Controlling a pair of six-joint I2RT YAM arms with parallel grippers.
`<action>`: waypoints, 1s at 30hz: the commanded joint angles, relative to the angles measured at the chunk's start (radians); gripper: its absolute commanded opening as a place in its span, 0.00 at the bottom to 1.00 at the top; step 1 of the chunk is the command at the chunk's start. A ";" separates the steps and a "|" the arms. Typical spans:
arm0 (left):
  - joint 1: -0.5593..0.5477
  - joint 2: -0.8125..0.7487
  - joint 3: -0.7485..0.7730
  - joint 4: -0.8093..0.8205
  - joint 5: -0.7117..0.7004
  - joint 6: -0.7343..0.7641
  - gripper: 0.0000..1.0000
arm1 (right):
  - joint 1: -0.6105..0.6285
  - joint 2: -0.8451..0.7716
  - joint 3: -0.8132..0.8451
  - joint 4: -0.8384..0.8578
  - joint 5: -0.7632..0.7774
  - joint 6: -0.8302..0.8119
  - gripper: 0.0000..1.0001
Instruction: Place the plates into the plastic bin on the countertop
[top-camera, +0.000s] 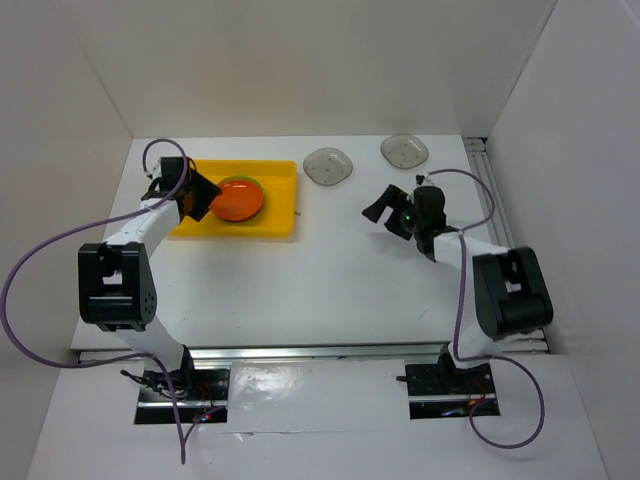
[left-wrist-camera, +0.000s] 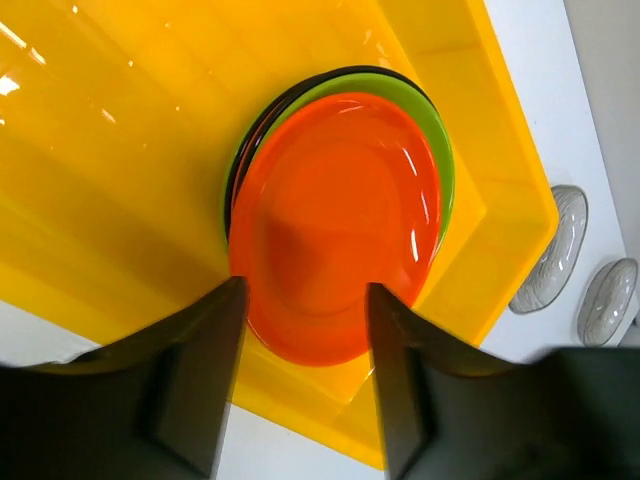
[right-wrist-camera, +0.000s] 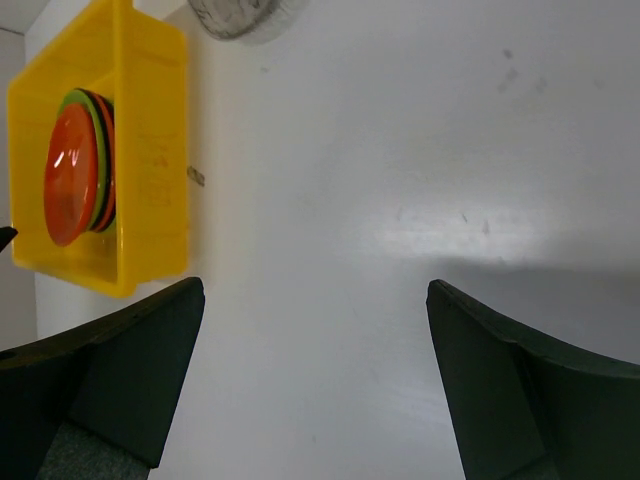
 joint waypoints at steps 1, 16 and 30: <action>-0.001 -0.015 0.061 0.002 0.010 0.012 0.71 | 0.045 0.135 0.163 0.147 -0.024 -0.027 0.99; -0.158 -0.421 0.049 -0.160 -0.001 0.143 1.00 | 0.074 0.824 0.981 -0.240 0.139 0.016 0.83; -0.199 -0.636 -0.067 -0.287 0.018 0.229 1.00 | 0.094 1.037 1.236 -0.437 0.179 0.064 0.40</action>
